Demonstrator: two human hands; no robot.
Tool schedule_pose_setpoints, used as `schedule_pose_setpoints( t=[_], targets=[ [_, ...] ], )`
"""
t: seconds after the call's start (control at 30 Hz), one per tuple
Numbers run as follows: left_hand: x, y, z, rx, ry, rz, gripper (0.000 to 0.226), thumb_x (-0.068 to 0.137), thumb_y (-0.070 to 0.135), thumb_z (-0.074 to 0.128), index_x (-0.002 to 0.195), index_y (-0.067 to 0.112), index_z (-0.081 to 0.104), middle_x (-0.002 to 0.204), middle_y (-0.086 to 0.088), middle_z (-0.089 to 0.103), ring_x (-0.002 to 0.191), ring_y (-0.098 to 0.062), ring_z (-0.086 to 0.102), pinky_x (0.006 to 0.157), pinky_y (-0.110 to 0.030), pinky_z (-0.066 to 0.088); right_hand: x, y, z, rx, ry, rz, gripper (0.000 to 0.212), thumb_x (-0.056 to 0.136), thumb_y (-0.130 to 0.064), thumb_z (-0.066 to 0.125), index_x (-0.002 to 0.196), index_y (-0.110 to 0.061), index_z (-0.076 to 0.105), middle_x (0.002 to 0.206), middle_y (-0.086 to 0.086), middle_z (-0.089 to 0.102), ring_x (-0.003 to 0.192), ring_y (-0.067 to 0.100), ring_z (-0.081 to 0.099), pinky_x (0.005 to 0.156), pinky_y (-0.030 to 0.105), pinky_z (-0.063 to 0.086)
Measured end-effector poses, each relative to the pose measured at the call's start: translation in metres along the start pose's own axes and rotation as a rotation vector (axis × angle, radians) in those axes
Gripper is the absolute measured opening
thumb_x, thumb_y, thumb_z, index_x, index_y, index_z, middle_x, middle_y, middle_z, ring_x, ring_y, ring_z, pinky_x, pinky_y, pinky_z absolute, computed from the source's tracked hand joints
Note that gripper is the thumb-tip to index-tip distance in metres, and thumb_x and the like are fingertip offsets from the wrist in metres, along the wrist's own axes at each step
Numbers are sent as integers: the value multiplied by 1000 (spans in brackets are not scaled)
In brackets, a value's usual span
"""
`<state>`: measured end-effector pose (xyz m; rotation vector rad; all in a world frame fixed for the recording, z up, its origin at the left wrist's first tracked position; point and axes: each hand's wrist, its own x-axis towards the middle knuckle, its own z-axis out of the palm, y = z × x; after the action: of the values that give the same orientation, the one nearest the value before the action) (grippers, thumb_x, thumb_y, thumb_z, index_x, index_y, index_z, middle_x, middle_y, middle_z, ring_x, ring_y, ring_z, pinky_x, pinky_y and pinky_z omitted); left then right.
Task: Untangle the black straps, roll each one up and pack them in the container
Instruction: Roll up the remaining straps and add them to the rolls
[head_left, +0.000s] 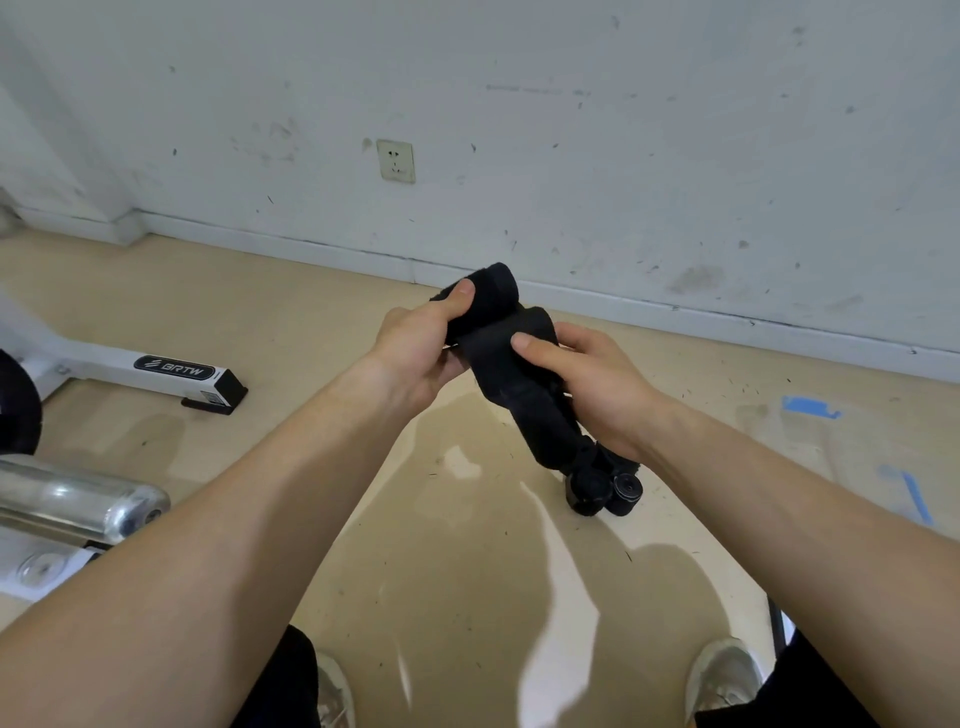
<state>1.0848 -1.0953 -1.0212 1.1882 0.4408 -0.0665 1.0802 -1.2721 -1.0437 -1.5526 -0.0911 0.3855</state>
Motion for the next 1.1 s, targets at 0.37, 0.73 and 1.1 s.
schedule_pose_setpoints(
  t=[0.37,0.73,1.1],
  targets=[
    [11,1,-2,135,194,195,23,96,25,73,102,3,69,107,-12,75,99,-27,75,90,-44,62,5,4,1,-144,131,5,25,89,-30,73,69,-18,64,76,8,74,74,25,72,72,40,55],
    [9,1,1,227,245,372,33,80,41,78,92,14,62,100,-6,70,102,-34,72,93,-55,59,4,5,-2,-99,192,44,29,88,-26,78,105,-20,55,87,4,77,63,15,72,57,27,51],
    [8,-7,4,438,97,453,41,92,32,75,123,9,60,113,-5,71,103,-17,71,88,-36,60,7,12,-10,-289,-123,229,19,99,-17,63,118,-21,66,105,4,78,94,24,75,87,38,60]
  ],
)
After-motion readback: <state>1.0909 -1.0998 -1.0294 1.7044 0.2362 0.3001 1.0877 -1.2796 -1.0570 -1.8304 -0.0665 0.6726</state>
